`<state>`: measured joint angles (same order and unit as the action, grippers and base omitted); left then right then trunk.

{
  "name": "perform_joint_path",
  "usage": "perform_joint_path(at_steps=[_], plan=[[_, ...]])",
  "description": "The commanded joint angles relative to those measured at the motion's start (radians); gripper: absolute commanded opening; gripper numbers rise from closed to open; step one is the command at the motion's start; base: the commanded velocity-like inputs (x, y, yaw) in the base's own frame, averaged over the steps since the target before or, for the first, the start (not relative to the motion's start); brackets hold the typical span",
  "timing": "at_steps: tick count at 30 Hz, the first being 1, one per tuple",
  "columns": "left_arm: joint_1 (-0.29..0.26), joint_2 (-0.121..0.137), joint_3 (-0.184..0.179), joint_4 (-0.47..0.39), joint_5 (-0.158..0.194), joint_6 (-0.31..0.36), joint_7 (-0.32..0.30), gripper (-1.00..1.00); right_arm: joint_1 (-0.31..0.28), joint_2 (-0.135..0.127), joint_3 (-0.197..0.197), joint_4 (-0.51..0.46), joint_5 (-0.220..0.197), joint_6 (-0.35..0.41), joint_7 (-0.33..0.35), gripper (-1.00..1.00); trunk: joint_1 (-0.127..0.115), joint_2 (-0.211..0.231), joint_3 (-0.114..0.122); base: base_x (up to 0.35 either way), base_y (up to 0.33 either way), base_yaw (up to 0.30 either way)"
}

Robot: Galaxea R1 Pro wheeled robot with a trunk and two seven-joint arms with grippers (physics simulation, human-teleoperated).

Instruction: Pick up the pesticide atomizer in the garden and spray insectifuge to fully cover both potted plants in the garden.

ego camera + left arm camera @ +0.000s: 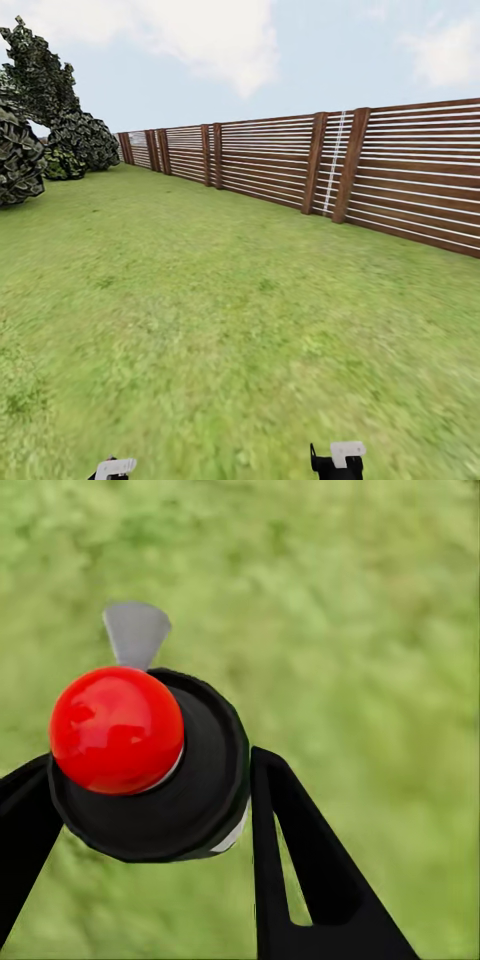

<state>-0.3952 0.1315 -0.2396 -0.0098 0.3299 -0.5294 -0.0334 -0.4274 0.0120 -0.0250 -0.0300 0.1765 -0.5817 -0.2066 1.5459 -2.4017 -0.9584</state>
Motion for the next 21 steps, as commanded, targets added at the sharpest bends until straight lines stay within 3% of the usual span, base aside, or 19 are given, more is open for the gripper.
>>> perform_joint_path(at_steps=[1, 21], plan=[[-0.001, 0.0, -0.007, 0.001, 0.011, -0.003, -0.003, -1.0, -0.001, 0.0, -0.003, 0.001, 0.011, -0.001, -0.008, 1.0, 0.0, 0.0, -0.001, 0.339, 0.0, 0.0], [0.0, 0.0, -0.007, 0.001, 0.011, -0.003, -0.003, -1.0, -0.001, 0.001, -0.003, 0.001, 0.011, -0.001, -0.008, 1.0, 0.0, 0.0, -0.001, 0.339, 0.0, 0.0]])
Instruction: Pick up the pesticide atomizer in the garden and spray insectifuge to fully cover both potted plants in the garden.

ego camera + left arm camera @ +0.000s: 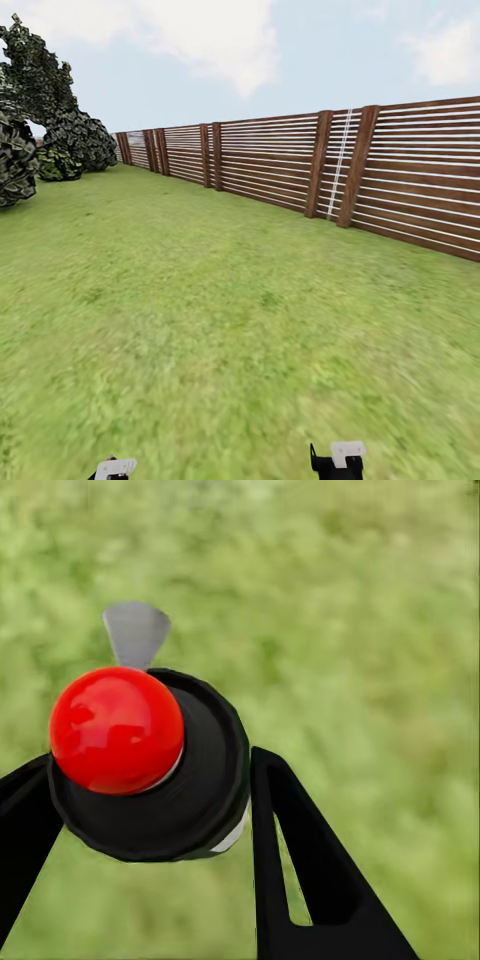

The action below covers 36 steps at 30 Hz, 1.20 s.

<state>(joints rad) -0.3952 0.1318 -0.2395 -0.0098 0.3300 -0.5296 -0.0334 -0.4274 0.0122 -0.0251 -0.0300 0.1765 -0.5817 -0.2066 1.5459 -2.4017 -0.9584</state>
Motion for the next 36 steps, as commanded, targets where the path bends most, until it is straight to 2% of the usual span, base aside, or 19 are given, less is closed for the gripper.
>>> perform_joint_path(at_steps=[1, 17, 36], plan=[[-0.001, 0.0, -0.007, 0.001, 0.011, -0.003, -0.003, -1.0, -0.001, 0.0, -0.003, 0.001, 0.011, -0.001, -0.008, 1.0, 0.0, 0.0, -0.001, 0.339, 0.0, 0.0], [-0.001, -0.001, -0.007, 0.001, 0.011, -0.001, -0.003, -1.0, -0.001, 0.0, -0.003, 0.001, 0.011, -0.001, -0.008, 1.0, 0.0, 0.0, -0.001, 0.339, 0.0, -0.011], [-0.001, 0.0, -0.007, 0.001, 0.017, -0.002, -0.003, -1.0, -0.001, 0.0, -0.003, 0.001, 0.011, -0.001, -0.008, 1.0, 0.0, 0.0, -0.001, 0.34, 0.0, -0.25]])
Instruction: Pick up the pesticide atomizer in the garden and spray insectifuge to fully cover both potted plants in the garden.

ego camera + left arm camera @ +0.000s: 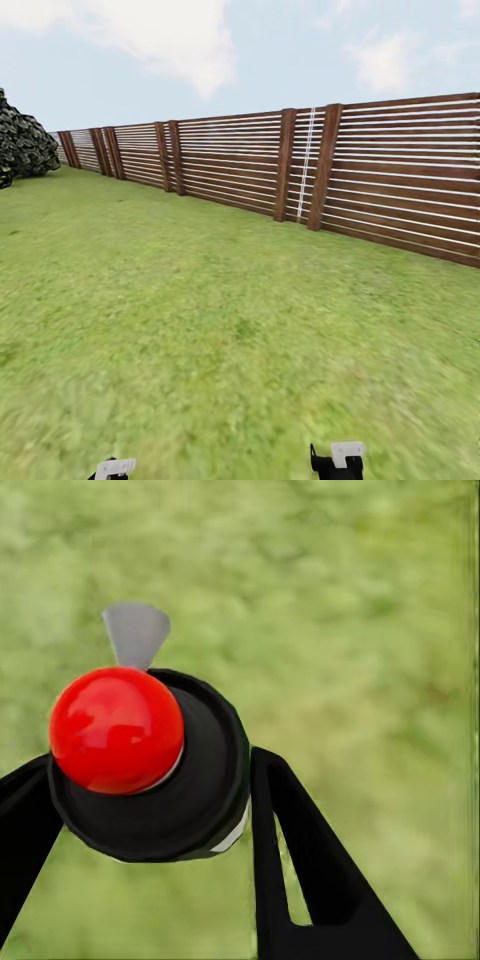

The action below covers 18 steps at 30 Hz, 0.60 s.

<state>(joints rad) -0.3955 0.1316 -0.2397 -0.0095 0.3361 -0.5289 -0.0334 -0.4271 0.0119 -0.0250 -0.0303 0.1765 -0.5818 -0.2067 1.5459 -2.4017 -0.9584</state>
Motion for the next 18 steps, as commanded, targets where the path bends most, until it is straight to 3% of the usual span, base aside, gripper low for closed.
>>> perform_joint_path(at_steps=[1, 18], plan=[[0.0, 0.0, -0.007, 0.0, 0.011, -0.003, -0.003, -1.0, -0.001, 0.0, -0.003, 0.001, 0.011, -0.001, -0.008, 1.0, 0.0, 0.0, -0.001, 0.34, 0.0, -0.265], [0.0, 0.0, -0.007, 0.0, 0.009, -0.003, -0.003, -1.0, -0.001, 0.0, -0.003, 0.001, 0.011, -0.001, -0.008, 1.0, 0.0, 0.0, -0.001, 0.34, 0.0, -0.265]])
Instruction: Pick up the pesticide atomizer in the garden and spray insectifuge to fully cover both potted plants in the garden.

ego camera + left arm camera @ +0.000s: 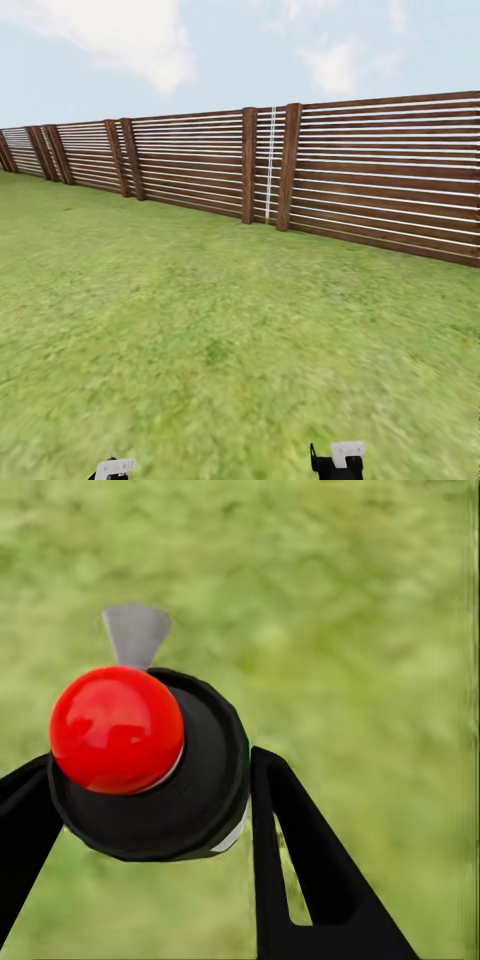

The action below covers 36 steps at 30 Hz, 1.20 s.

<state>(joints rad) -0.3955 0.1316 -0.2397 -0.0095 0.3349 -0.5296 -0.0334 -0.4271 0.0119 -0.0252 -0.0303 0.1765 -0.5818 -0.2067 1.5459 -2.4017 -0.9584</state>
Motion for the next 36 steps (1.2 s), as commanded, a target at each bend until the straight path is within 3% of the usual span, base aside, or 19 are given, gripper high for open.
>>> perform_joint_path(at_steps=[1, 36], plan=[[0.0, 0.0, -0.007, 0.0, 0.011, -0.003, -0.003, -1.0, -0.001, 0.001, -0.003, 0.001, 0.011, -0.001, -0.008, 1.0, 0.0, 0.0, -0.001, 0.34, 0.0, -0.265], [0.001, 0.0, -0.007, 0.0, 0.012, -0.003, -0.003, -1.0, -0.001, 0.001, -0.003, 0.001, 0.011, -0.001, -0.008, 1.0, 0.0, 0.0, -0.001, 0.34, 0.0, -0.265]])
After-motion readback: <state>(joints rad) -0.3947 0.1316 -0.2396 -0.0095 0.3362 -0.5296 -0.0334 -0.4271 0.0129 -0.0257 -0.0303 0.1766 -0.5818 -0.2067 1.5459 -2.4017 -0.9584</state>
